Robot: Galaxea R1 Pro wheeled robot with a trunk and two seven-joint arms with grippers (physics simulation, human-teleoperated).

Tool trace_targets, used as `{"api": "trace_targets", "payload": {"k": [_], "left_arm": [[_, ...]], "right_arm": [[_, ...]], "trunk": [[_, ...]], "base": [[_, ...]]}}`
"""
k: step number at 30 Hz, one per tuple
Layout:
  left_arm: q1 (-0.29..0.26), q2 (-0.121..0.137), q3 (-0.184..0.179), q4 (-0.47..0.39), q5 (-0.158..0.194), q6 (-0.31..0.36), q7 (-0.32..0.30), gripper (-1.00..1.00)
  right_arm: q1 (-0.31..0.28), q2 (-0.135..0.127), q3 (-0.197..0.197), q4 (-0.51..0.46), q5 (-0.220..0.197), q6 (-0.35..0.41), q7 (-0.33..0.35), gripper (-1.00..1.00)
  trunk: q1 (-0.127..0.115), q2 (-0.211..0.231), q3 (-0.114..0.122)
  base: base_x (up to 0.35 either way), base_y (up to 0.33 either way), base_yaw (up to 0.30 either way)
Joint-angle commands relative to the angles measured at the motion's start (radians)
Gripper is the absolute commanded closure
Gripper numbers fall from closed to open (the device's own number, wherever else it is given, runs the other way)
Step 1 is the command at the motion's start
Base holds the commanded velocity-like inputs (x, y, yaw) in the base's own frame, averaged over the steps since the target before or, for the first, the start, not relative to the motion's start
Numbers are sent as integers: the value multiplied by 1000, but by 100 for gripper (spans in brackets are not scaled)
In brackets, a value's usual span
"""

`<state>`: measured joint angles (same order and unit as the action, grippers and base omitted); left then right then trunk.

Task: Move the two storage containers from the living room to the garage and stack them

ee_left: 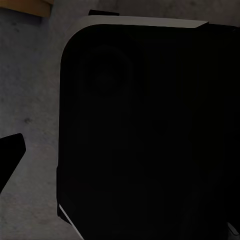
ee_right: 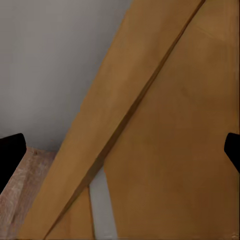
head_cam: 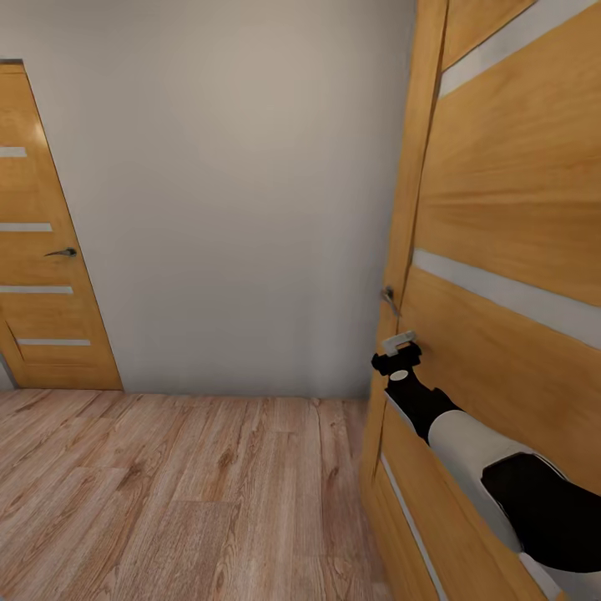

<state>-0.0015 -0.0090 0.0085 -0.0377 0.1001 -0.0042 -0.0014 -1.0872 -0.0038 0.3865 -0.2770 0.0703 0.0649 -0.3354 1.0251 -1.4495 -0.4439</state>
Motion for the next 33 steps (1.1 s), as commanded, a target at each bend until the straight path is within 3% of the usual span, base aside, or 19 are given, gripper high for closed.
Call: {"api": "trace_targets", "payload": {"k": [1, 15, 33], "left_arm": [[0, 0, 0, -1, 10, 0, 0, -100], [0, 0, 1, -1, 10, 0, 0, -100], [0, 0, 1, -1, 10, 0, 0, -100]], "right_arm": [[0, -8, -1, -1, 8, 7, -5, -100], [0, -92, -7, -2, 8, 6, -5, -100], [0, -133, -10, -2, 6, 4, -5, -100]], "trunk": [[0, -1, -1], [0, -1, -1], [0, -1, -1]], "base": [[0, 0, 0], [0, 0, 0], [0, 0, 0]]}}
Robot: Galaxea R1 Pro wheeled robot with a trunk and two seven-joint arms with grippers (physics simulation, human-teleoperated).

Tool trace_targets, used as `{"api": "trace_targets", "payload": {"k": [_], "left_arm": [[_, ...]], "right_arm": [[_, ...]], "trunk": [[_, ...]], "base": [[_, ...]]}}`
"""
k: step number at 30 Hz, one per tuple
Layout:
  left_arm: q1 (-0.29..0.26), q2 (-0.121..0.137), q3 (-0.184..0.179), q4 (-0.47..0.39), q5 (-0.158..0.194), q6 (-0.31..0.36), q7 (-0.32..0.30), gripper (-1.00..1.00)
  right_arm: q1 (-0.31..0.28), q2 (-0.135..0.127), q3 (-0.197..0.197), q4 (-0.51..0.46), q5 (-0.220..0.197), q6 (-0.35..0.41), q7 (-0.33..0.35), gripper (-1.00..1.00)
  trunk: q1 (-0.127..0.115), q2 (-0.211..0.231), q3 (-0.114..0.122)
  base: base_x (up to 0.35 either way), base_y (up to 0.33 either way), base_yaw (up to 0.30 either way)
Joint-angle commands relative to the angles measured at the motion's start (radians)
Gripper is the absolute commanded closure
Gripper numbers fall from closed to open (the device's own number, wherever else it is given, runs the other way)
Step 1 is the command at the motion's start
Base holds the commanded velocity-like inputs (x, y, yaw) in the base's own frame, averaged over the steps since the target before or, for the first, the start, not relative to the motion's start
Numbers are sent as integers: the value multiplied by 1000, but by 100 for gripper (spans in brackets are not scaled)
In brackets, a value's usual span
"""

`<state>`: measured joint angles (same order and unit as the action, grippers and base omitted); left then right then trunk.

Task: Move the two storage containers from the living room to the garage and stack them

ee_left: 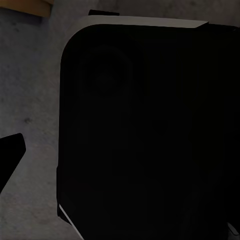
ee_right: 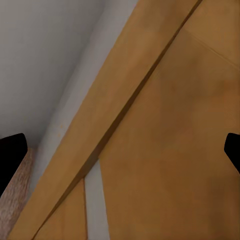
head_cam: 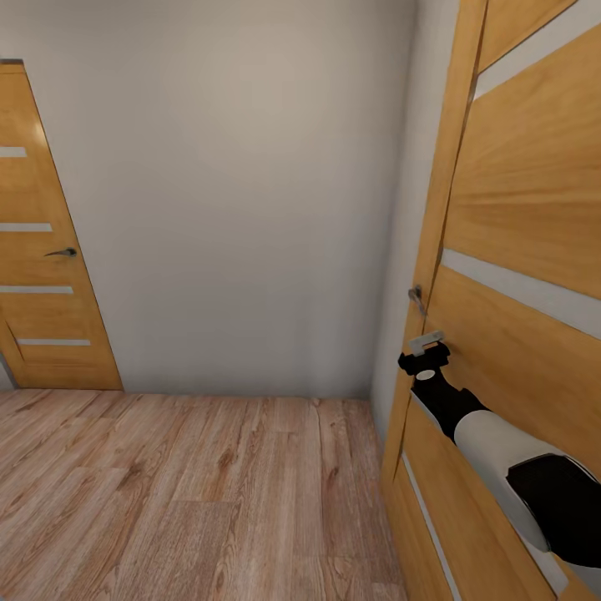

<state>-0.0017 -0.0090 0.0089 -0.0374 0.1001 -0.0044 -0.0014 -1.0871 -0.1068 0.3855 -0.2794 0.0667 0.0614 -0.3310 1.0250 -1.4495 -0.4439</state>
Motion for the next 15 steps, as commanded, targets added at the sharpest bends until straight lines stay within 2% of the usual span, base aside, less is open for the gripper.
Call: {"api": "trace_targets", "payload": {"k": [1, 6, 11, 13, 14, 15], "left_arm": [[0, 0, 0, -1, 10, 0, 0, -100], [0, 0, 0, -1, 10, -1, 0, -100], [0, 0, 0, -1, 10, 0, 0, -100], [0, 0, 0, -1, 10, 0, 0, -100], [0, 0, 0, -1, 10, 0, 0, -100], [0, 0, 0, -1, 10, 0, 0, -100]], "right_arm": [[-1, -32, -9, 0, 10, 8, -10, -100], [-1, -30, -10, 0, 9, 8, -9, -100], [-1, -14, -7, -9, 7, 13, -8, -100], [-1, 22, -7, -11, 6, 19, -7, -100], [-1, 56, -7, -12, 6, 24, -6, -100], [-1, 73, -7, -12, 6, 25, -6, -100]], "trunk": [[0, -1, -1], [0, -1, -1], [0, -1, -1], [0, -1, -1], [0, -1, -1], [0, -1, -1]], "base": [[0, 0, 0], [0, 0, 0], [0, 0, 0], [0, 0, 0], [0, 0, 0], [0, 0, 0]]}}
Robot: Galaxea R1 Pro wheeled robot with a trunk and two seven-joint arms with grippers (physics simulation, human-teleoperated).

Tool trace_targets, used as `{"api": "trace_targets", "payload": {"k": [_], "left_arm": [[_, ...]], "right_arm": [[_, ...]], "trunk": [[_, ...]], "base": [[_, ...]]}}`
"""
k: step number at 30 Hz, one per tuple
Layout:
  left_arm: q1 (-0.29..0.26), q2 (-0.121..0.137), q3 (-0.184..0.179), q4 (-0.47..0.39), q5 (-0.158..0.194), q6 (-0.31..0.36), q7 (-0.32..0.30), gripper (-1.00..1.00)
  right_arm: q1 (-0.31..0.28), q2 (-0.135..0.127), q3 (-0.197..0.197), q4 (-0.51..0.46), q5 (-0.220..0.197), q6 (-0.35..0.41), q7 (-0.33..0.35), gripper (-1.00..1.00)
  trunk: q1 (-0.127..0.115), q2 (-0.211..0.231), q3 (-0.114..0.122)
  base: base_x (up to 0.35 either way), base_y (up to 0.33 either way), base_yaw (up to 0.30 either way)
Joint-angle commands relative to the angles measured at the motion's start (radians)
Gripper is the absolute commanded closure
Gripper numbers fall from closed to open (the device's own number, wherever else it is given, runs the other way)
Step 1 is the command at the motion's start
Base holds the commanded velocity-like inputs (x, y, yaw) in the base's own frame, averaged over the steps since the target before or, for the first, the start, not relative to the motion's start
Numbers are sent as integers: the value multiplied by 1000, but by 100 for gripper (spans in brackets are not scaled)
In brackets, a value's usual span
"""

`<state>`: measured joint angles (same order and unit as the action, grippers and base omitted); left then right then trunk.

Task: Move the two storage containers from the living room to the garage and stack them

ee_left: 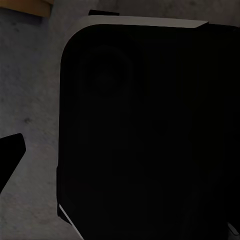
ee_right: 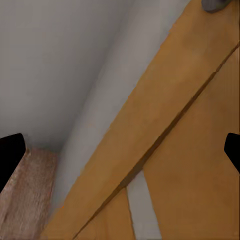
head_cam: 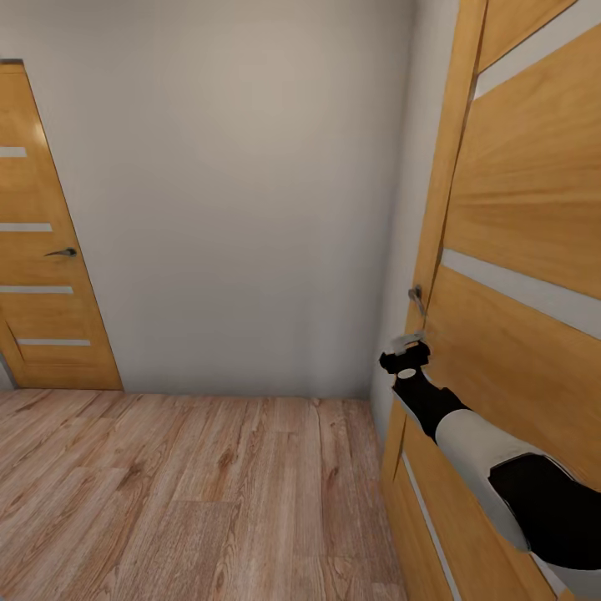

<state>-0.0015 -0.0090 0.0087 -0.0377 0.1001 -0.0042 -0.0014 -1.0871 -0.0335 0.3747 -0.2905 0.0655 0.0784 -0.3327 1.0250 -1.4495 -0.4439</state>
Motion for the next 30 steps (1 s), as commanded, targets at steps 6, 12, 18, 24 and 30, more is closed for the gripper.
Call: {"api": "trace_targets", "payload": {"k": [6, 12, 18, 24, 30], "left_arm": [[0, 0, 0, -1, 10, 0, 0, -100], [0, 0, 0, -1, 10, 0, 0, -100], [0, 0, 0, -1, 10, -1, 0, -100], [0, 0, 0, -1, 10, 0, 0, -100], [0, 0, 0, -1, 10, 0, 0, -100]], "right_arm": [[0, 110, 0, 6, 6, 13, 3, -100], [0, 128, -1, 21, -25, 8, 21, -100], [0, 131, -1, 245, -167, -7, 175, -100], [131, 116, 1, 314, -235, -8, 327, -100], [388, 112, 6, 323, -236, -11, 353, -100]], "trunk": [[0, -1, -1], [0, -1, -1], [0, -1, -1], [0, -1, -1], [0, -1, -1]], "base": [[0, 0, 0], [0, 0, 0], [0, 0, 0], [0, 0, 0], [0, 0, 0]]}}
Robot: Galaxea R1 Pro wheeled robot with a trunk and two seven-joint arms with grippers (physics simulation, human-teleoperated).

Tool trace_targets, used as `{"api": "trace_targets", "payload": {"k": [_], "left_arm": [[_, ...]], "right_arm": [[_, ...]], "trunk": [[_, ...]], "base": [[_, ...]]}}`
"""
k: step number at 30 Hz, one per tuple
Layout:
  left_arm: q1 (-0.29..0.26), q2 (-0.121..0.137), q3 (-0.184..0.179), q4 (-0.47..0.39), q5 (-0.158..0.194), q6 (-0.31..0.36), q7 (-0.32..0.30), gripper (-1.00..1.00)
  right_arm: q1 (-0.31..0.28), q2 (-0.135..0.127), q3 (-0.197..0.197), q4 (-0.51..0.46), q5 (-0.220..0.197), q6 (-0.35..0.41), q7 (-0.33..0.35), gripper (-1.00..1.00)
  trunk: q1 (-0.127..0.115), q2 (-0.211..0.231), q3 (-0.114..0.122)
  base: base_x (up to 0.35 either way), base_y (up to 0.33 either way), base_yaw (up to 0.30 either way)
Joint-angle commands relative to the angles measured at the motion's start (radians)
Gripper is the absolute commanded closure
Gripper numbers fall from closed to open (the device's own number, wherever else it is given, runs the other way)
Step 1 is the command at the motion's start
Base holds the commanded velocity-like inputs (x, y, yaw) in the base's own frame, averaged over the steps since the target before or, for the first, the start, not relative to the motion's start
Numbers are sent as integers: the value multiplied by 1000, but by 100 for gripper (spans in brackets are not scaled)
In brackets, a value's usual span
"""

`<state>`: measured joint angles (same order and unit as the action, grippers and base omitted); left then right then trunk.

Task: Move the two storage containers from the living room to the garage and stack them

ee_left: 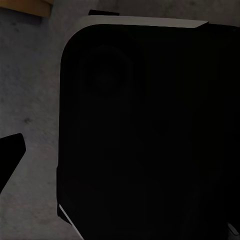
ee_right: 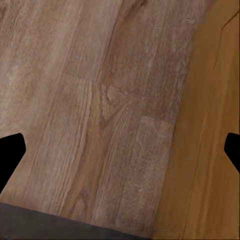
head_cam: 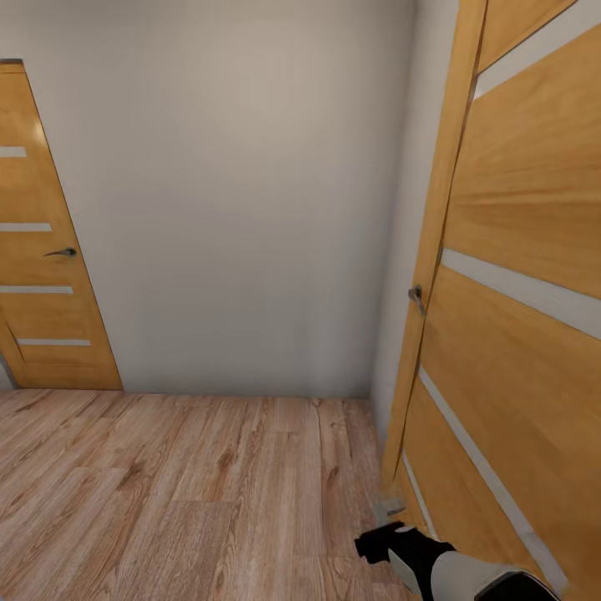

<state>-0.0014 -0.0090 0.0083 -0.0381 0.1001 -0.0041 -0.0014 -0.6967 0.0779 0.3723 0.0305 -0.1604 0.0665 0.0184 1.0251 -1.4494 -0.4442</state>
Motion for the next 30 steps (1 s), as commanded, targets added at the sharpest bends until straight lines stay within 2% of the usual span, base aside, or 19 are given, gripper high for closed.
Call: {"api": "trace_targets", "payload": {"k": [1, 4, 6, 8, 9, 12, 15, 19, 30], "left_arm": [[0, 0, 0, 0, 10, -1, 0, -100], [0, 0, 0, 0, 10, -1, 0, -100], [0, 0, 0, 0, 10, -1, 0, -100], [0, 0, 0, 0, 10, -1, 0, -100], [0, 0, 0, 0, 10, -1, 0, -100], [0, 0, 0, 0, 10, -1, 0, -100], [0, 1, 0, 0, 11, -1, 0, -100], [0, 1, 1, 0, 12, -2, 1, -100], [0, 0, 2, -1, 12, -2, 1, -100]], "right_arm": [[37, 1, 10, 2, -9, 0, 3, -100], [114, 0, 12, 3, -4, -5, 4, -100], [190, 0, 14, 2, 11, -15, 5, -100], [300, -1, 15, 2, 41, -54, 4, -100], [322, -4, 15, 2, 46, -65, 4, -100], [412, -29, 15, 2, 60, -114, 4, -100], [471, -42, 15, 3, 62, -137, 3, -100], [499, -50, 16, 3, 62, -142, 3, -100], [506, -52, 14, 4, 61, -131, 4, -100]], "trunk": [[0, -1, -1], [0, -1, -1], [0, -1, -1], [0, -1, -1], [0, -1, -1], [0, -1, -1], [0, -1, -1], [0, -1, -1], [0, -1, -1]], "base": [[0, 0, 0], [0, 0, 0], [0, 0, 0], [0, 0, 0], [0, 0, 0], [0, 0, 0], [0, 0, 0], [0, 0, 0], [0, 0, 0]]}}
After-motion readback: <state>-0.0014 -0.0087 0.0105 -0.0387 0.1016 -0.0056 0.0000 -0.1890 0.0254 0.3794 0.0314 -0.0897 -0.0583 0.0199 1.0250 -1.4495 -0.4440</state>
